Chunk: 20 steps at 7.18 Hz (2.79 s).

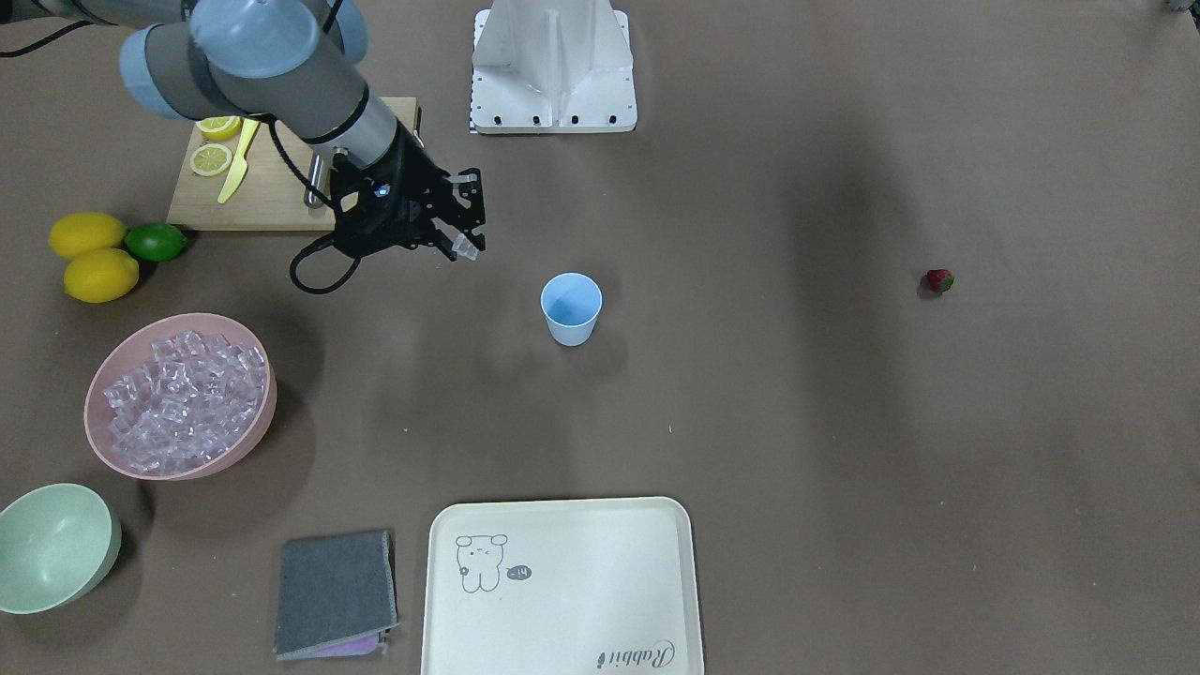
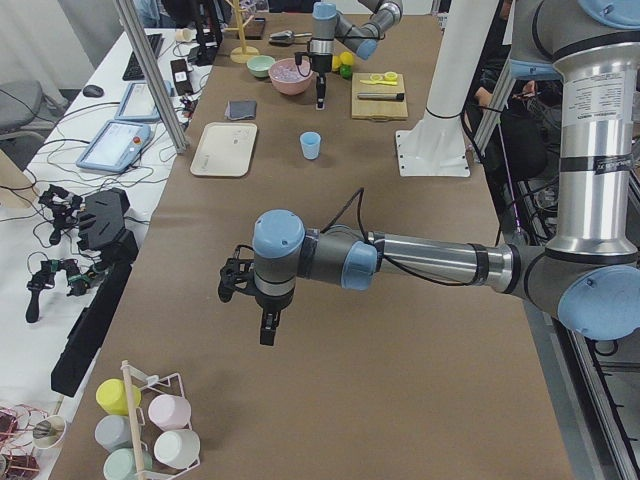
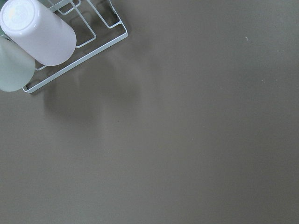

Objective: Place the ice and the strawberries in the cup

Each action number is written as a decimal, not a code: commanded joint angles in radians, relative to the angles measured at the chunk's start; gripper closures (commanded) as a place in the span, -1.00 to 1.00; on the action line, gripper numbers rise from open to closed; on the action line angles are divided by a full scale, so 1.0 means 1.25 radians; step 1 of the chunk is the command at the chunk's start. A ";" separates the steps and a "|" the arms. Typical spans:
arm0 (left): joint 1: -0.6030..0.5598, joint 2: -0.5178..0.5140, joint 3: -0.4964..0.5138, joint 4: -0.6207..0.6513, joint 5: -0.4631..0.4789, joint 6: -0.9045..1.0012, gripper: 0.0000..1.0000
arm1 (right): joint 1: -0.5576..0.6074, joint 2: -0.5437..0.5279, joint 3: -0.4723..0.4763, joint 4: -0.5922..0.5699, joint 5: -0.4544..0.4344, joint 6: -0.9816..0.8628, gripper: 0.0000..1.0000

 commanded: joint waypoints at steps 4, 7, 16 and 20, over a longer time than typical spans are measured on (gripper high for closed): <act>0.000 -0.009 0.004 0.001 0.001 0.000 -0.96 | -0.063 0.084 -0.104 0.007 -0.102 0.060 1.00; 0.000 -0.007 0.004 0.000 0.001 0.000 -0.96 | -0.055 0.144 -0.158 0.006 -0.102 0.060 1.00; 0.000 -0.009 0.005 0.000 0.001 0.000 -0.96 | -0.054 0.159 -0.208 0.008 -0.102 0.063 1.00; 0.000 -0.009 0.005 0.000 0.001 0.000 -0.96 | -0.034 0.163 -0.186 0.002 -0.091 0.077 -0.92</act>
